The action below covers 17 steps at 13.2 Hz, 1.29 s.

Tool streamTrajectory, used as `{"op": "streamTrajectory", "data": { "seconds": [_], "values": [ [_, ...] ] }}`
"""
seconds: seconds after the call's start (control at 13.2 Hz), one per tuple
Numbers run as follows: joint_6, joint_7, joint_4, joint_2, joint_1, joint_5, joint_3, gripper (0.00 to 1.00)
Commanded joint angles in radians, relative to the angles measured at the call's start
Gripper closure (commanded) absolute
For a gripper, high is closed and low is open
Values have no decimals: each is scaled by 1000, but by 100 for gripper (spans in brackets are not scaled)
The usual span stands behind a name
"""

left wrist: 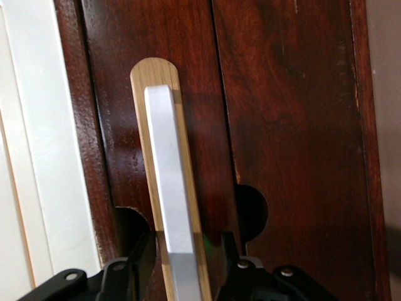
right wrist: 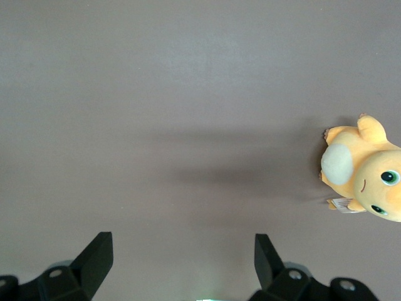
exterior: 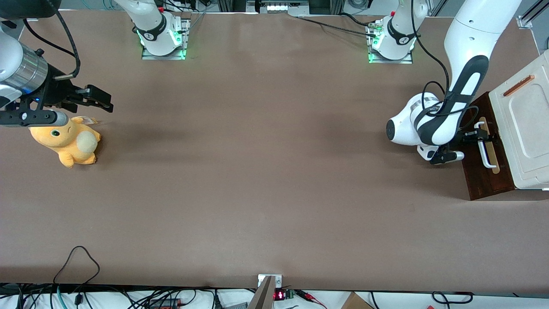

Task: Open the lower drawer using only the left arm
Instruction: 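Close the left gripper around the white drawer handle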

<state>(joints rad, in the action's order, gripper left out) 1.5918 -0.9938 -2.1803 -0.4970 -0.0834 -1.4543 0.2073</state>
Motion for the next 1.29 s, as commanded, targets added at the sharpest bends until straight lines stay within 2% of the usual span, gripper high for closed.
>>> {"op": "streamTrajectory", "data": {
  "seconds": [0.0, 0.15, 0.3, 0.61, 0.98, 1.21],
  "values": [
    [-13, -14, -3, -8, -13, -34, 6, 58],
    [-13, -14, -1, -8, -13, -34, 6, 64],
    [-12, -14, -1, -8, -13, -34, 7, 79],
    [-12, -16, 2, -8, -13, -34, 7, 98],
    [-12, -19, 4, -6, 2, -31, 17, 100],
    [-10, -6, 11, -5, 40, -20, 55, 100]
  ]
}}
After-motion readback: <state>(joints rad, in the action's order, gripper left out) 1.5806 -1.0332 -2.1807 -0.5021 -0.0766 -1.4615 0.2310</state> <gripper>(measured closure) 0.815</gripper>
